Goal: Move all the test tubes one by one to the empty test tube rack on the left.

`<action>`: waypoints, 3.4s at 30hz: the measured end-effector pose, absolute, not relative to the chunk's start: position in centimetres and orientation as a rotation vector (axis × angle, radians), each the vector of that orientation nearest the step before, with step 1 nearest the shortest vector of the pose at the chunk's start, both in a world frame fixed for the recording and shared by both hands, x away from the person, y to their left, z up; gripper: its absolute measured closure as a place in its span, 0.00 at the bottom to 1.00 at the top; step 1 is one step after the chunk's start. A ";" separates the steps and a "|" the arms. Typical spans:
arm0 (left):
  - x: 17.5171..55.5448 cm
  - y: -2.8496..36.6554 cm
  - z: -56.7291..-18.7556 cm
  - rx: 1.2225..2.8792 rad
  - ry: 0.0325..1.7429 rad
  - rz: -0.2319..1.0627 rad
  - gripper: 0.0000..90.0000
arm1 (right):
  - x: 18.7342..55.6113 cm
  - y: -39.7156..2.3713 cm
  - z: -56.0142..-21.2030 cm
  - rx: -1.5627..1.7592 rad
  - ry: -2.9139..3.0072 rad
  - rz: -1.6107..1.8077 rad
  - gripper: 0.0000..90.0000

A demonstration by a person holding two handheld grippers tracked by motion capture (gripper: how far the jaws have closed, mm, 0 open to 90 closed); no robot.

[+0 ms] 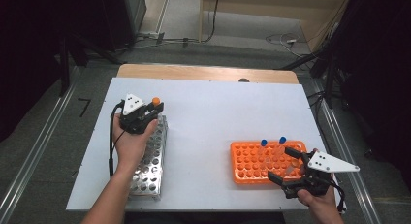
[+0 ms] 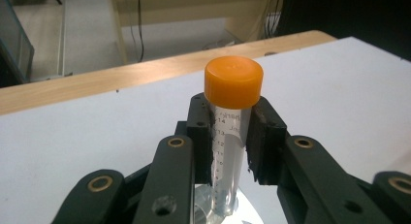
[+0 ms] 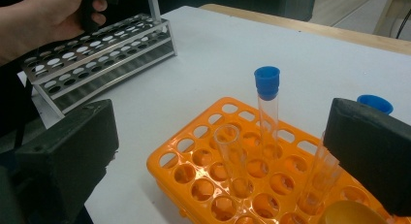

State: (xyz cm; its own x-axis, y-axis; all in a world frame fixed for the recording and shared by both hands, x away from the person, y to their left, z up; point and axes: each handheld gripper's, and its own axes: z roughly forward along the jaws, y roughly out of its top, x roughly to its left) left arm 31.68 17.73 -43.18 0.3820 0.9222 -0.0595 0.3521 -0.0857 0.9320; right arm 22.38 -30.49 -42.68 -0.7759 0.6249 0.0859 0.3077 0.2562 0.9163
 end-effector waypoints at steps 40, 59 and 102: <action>25.0 17.2 -41.6 1.579 1.040 0.540 0.00 | 22.4 -32.6 -43.2 0.920 2.191 1.503 0.00; 22.3 16.7 -41.7 1.588 0.991 0.514 0.00 | 23.6 -35.2 -46.9 0.981 2.268 1.424 0.29; 22.3 16.0 -42.2 1.614 0.968 0.484 0.00 | 23.0 -36.2 -45.9 0.953 2.259 1.429 0.81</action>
